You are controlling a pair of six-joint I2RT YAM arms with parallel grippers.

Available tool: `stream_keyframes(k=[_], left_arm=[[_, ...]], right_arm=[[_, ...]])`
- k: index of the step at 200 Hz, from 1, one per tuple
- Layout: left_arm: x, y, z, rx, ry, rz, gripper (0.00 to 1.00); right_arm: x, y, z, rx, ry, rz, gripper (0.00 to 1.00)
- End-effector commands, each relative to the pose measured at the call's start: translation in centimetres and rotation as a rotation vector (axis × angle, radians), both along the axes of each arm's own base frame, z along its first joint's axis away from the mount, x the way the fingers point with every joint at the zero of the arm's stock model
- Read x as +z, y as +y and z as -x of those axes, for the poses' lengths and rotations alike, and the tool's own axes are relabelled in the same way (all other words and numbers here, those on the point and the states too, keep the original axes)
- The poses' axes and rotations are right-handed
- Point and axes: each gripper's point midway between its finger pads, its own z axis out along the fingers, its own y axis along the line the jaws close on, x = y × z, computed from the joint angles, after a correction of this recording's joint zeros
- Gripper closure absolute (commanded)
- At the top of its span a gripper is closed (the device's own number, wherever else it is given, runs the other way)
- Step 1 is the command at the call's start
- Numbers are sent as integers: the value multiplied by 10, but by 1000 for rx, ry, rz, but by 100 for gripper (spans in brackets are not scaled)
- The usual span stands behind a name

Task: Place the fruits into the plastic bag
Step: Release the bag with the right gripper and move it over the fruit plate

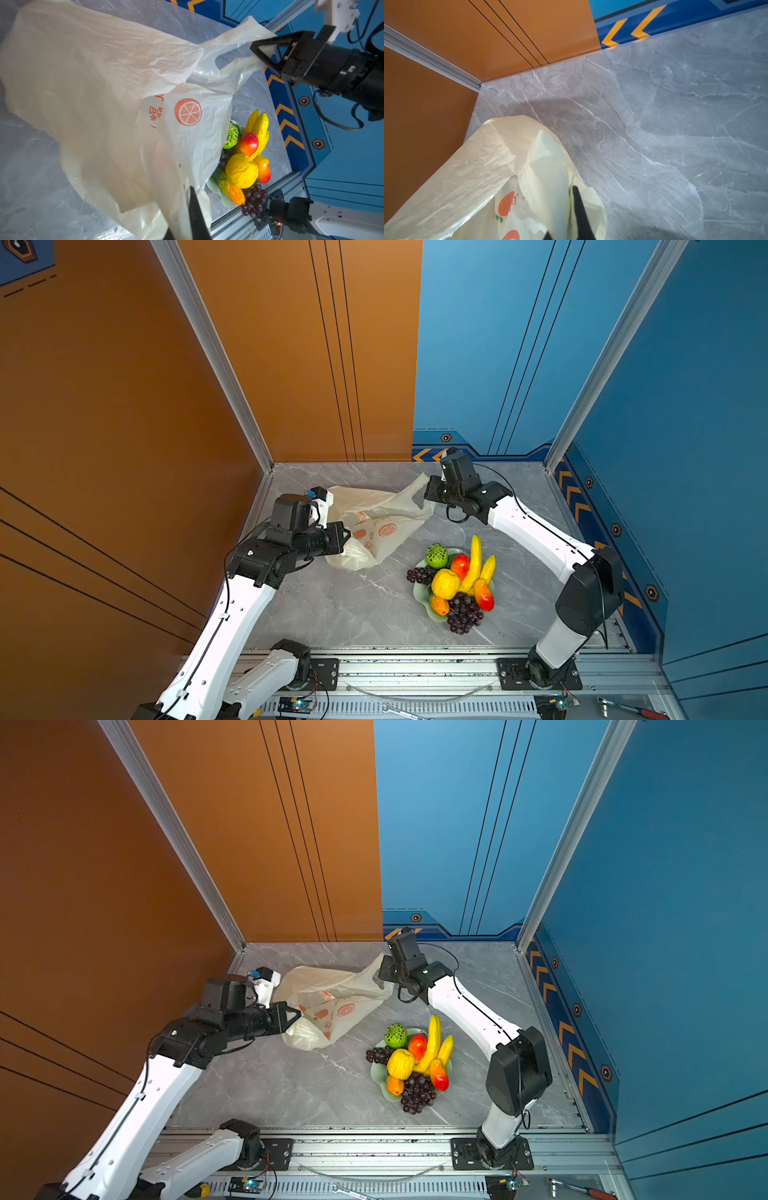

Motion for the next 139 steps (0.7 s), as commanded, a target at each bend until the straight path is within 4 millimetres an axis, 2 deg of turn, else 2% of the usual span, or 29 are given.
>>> stream_keyframes(k=[1,20,31,47,66,79,89,96,100,133,139], left_arm=[[-18,-12,12,-42,58,-20,100],[-31,-20,15,-56,78,-31,100],[-34,-24,15,-58,79,-24,100],[-35,-29,15,-53,78,-9,100],[-33,-33,13,-56,72,0,100],[-31,-35,12,-62,69,2,100],[-30,-36,10,-67,69,1,100],[-29,-38,10,-72,67,2,100],[-29,-39,9,-74,68,2,100],[-26,-44,7,-92,63,1,100],[-25,-44,7,-94,61,3,100]], right_arm=[[-17,-16,1,-41,34,22,95],[-26,-21,4,-44,52,27,93],[-29,-23,6,-42,62,24,88],[-27,-26,12,-37,71,6,74],[-16,-33,22,-39,70,3,47],[-8,-40,34,-33,78,17,31],[0,-47,43,-29,81,34,23],[5,-54,51,-30,89,49,21],[8,-58,55,-34,95,59,16],[30,-98,101,-87,162,143,11],[34,-104,110,-97,175,146,4]])
